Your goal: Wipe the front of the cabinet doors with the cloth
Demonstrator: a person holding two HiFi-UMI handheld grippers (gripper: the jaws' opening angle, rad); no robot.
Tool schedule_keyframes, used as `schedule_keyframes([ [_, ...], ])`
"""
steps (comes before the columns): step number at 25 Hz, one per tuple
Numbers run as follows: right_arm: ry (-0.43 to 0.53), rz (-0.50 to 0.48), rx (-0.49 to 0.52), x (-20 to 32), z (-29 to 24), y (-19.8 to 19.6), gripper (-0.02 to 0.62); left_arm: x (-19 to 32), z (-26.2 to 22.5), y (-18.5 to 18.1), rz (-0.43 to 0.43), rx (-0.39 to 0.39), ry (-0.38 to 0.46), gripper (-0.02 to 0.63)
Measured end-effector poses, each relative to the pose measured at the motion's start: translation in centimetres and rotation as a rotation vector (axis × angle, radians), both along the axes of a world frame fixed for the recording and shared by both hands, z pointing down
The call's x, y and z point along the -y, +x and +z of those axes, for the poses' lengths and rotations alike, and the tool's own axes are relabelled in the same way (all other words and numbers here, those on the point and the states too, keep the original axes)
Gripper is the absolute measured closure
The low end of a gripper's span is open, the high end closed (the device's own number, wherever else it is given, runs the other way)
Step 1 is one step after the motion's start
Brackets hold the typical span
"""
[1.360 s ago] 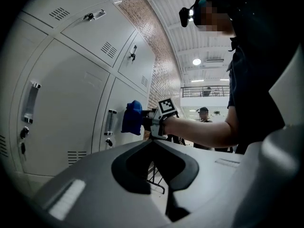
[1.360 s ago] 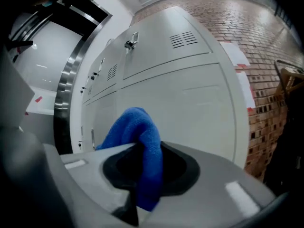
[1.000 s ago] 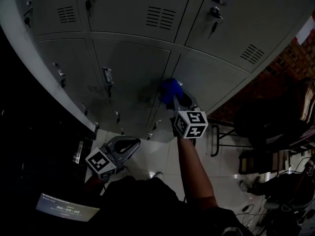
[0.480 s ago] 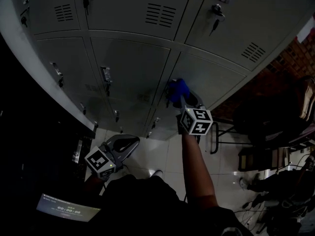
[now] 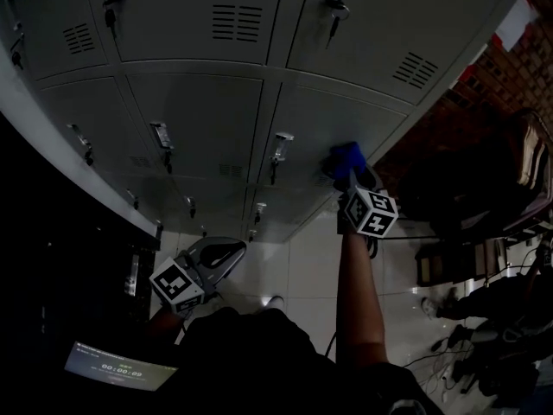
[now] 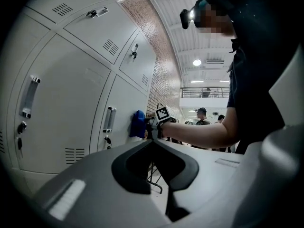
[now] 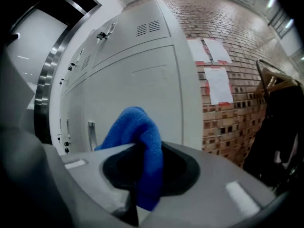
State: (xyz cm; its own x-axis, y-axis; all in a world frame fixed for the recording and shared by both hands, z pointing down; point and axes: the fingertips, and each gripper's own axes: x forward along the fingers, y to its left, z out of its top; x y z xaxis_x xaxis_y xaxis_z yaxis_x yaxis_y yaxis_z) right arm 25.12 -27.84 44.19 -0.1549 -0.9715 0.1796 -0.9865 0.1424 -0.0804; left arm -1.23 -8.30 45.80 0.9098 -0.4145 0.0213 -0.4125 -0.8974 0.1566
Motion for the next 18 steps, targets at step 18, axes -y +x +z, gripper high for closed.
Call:
schedule_keyframes([
  [18,-0.003,0.009,0.05,-2.7,2.8,0.8,0.526,-0.5,0.3,0.7,-0.009,0.021,0.003,0.603],
])
